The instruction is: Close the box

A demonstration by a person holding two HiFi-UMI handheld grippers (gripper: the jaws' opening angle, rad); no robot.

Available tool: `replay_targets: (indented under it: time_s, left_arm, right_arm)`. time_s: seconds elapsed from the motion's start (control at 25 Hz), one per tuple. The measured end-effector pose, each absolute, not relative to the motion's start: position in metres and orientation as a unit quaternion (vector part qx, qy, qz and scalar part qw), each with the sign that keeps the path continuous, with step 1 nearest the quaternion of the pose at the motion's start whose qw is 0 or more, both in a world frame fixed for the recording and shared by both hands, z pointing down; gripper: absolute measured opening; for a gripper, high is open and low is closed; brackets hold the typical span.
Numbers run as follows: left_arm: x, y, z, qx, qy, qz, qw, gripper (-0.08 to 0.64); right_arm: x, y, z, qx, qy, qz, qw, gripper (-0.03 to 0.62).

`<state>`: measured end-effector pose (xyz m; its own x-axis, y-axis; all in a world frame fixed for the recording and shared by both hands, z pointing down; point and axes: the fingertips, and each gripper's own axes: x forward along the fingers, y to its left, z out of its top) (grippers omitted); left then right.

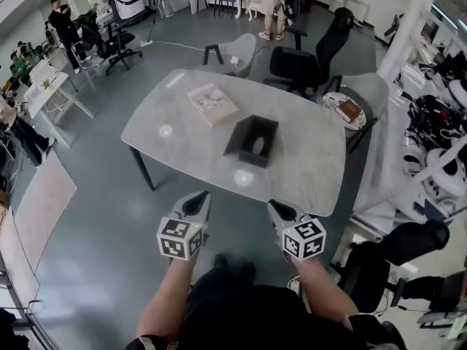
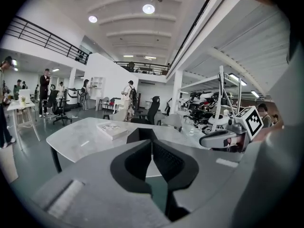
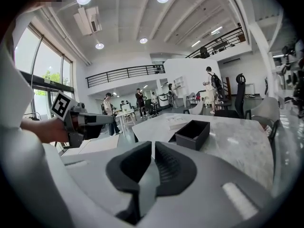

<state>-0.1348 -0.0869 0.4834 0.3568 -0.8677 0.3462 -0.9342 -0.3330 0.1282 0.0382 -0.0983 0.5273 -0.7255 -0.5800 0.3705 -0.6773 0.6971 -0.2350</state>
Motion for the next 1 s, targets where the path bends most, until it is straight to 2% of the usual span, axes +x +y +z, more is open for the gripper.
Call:
replay_targets:
  time_s: [0.4,0.52,0.64,0.8,1.0]
  left_arm:
    - [-0.167,-0.193,0.496,0.851,-0.487,0.094,0.169,0.030]
    - [-0.185,-0.230,0.505,0.863,-0.465,0.097,0.172,0.100]
    - [-0.198,-0.257,0.518,0.874,-0.442,0.112,0.168,0.121]
    - [-0.207,-0.287,0.540,0.875,-0.432,0.135,0.170,0.180]
    - [-0.201,-0.312,0.573,0.873,-0.425,0.167,0.173,0.234]
  right_arm:
    - [-0.009,-0.198,0.530,0.369,-0.898,0.168,0.173,0.013]
    - [-0.031,-0.236,0.533,0.384,-0.889,0.172,0.181,0.018]
    - [-0.050,-0.265,0.539,0.397,-0.879,0.180,0.192,0.020]
    - [-0.064,-0.288,0.561,0.396,-0.871,0.184,0.227,0.088]
    - [-0.058,-0.311,0.588,0.404,-0.856,0.193,0.258,0.123]
